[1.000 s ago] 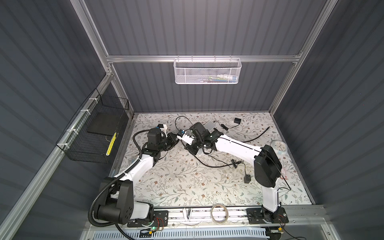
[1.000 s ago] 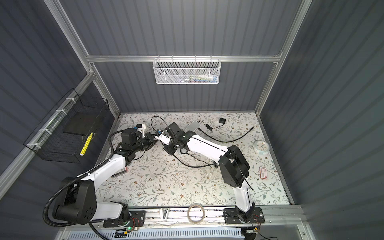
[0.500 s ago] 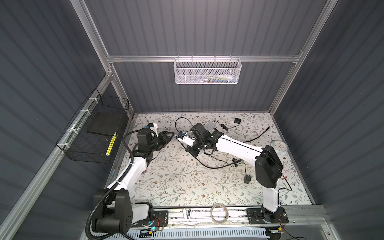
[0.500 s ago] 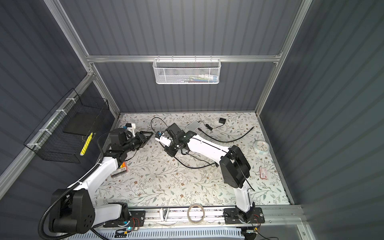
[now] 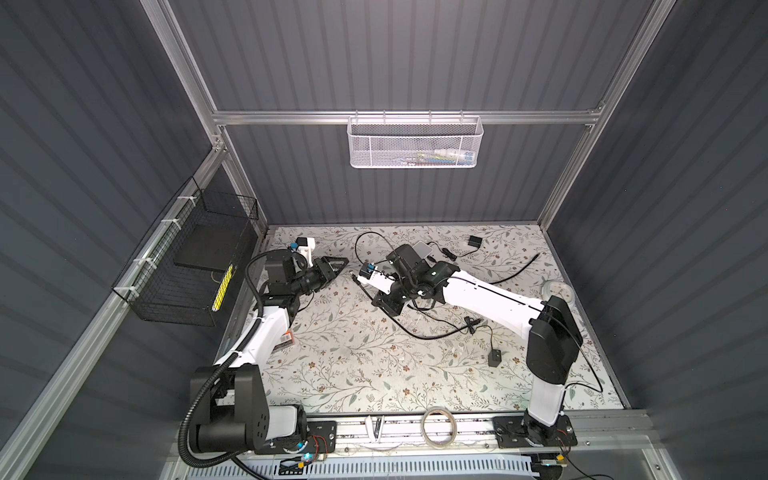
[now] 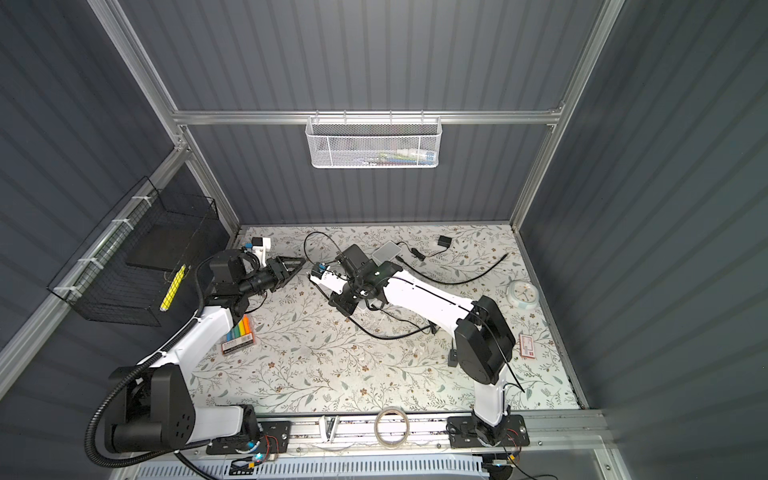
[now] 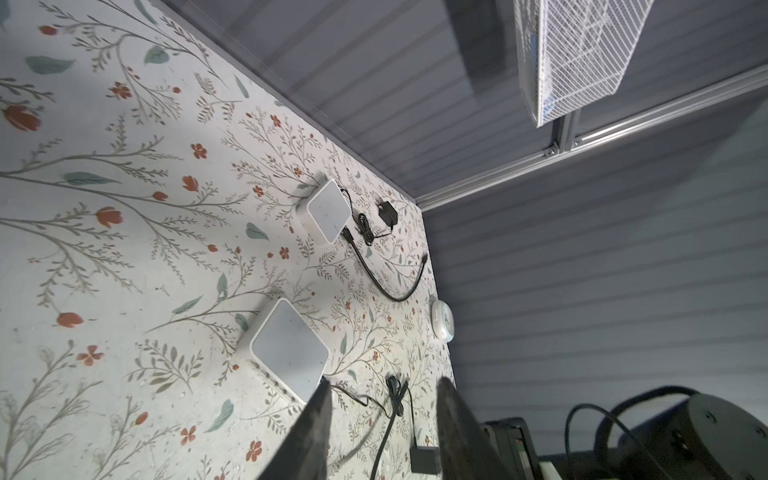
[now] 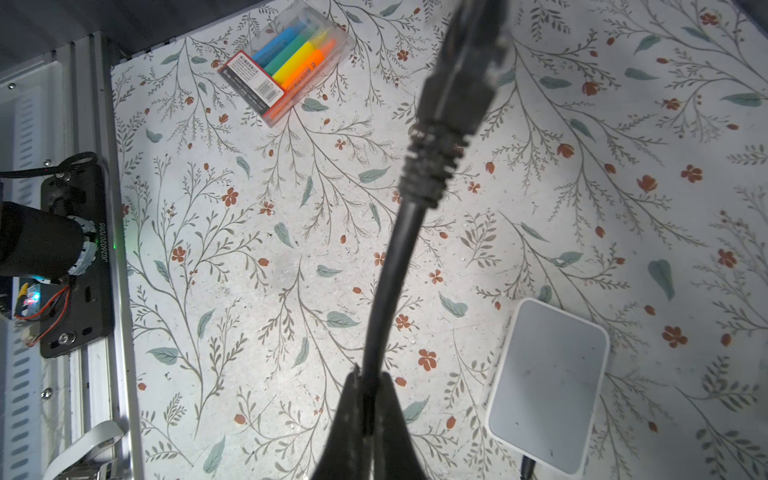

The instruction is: Insert the plug into the switch port

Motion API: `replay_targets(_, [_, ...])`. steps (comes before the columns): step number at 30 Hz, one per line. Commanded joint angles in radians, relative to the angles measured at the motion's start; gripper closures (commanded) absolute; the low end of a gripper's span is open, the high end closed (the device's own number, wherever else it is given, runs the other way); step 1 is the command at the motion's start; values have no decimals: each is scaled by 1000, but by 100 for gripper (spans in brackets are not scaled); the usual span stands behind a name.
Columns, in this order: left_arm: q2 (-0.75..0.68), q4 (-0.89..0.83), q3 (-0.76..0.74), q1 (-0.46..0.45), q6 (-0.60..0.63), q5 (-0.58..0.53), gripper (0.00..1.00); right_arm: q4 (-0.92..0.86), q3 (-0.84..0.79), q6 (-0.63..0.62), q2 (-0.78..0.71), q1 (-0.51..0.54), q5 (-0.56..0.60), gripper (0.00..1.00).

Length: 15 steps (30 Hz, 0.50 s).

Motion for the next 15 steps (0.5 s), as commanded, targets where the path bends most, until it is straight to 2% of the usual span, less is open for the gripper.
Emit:
replay_targets(1, [-12,-7,20,-6,48,92,59,-27,13,-3,4,1,-44,100])
replay_targets(9, [1,-13,15,-9,71,152,62,-44,42,-5,17,1,-53,100])
replay_targets(15, [6,-13,18,-12,74,178,68,-53,56,-8,24,0,-47,100])
